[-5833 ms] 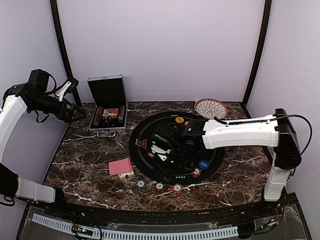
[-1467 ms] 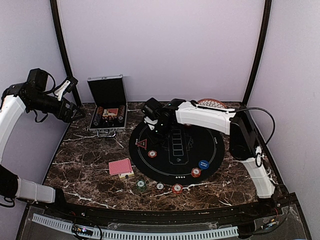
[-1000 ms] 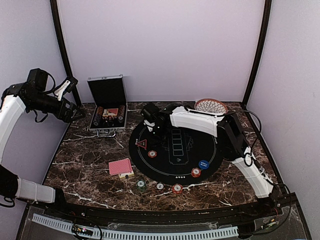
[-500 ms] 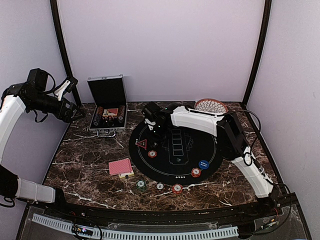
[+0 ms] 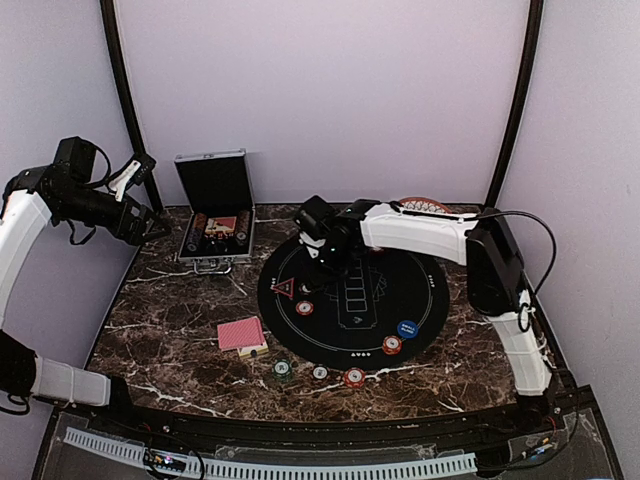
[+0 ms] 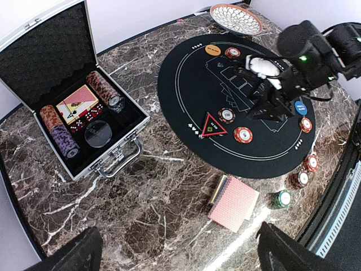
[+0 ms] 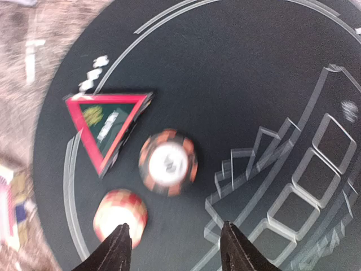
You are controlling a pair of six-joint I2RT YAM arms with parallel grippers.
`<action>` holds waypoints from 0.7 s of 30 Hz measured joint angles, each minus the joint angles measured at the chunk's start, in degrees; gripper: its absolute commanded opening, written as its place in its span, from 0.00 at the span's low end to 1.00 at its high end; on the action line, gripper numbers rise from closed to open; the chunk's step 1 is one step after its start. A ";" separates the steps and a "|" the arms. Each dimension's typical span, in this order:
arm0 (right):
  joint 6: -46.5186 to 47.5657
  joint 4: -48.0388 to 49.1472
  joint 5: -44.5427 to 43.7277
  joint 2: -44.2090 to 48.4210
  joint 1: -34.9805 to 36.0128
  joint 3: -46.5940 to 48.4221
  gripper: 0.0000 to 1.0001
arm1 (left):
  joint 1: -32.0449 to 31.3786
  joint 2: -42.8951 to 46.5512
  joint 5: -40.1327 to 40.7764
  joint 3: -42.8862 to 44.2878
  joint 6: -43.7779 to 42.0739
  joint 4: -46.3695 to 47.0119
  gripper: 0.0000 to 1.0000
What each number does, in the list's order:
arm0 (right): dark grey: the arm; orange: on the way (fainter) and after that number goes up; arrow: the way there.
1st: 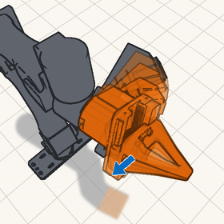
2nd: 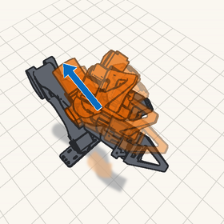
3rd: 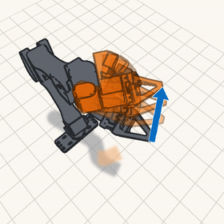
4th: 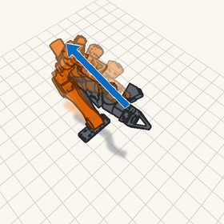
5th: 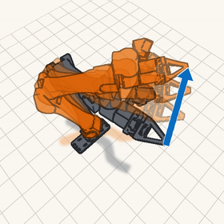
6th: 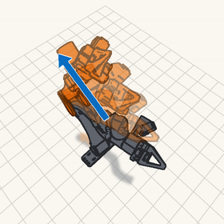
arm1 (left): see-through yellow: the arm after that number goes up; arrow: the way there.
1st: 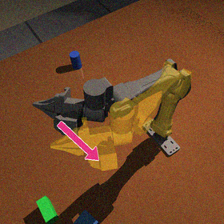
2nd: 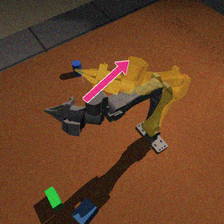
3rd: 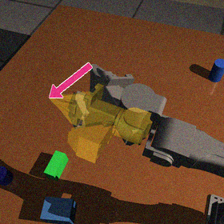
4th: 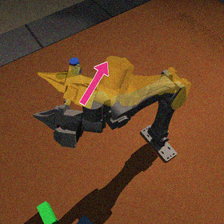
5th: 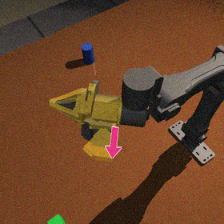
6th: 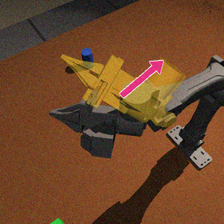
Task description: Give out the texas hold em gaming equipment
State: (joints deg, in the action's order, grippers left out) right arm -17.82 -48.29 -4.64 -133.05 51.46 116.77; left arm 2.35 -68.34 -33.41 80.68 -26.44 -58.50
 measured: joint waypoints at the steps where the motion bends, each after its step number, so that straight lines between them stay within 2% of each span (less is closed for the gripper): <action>1: 0.24 0.90 -0.24 2.93 0.59 -3.19 0.59 | 0.00 0.00 0.00 0.00 0.00 0.00 0.99; 4: 0.87 1.88 -0.42 11.63 3.98 -12.17 0.61 | 0.00 0.00 0.00 0.00 0.00 0.00 0.99; 8: 1.36 1.97 1.09 18.45 10.08 -20.35 0.67 | 0.00 0.00 -0.04 0.00 -0.02 0.00 0.99; 12: 1.01 1.97 2.67 19.41 16.44 -24.92 0.71 | 0.00 0.00 -0.07 0.00 -0.02 0.00 0.99; 21: 0.13 2.45 4.92 19.41 18.32 -28.68 0.73 | 0.00 0.00 -0.04 0.04 -0.02 -0.04 0.99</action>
State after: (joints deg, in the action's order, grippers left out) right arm -17.69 -45.84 0.27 -113.65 69.78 88.09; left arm 2.35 -68.34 -33.45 80.73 -26.46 -58.54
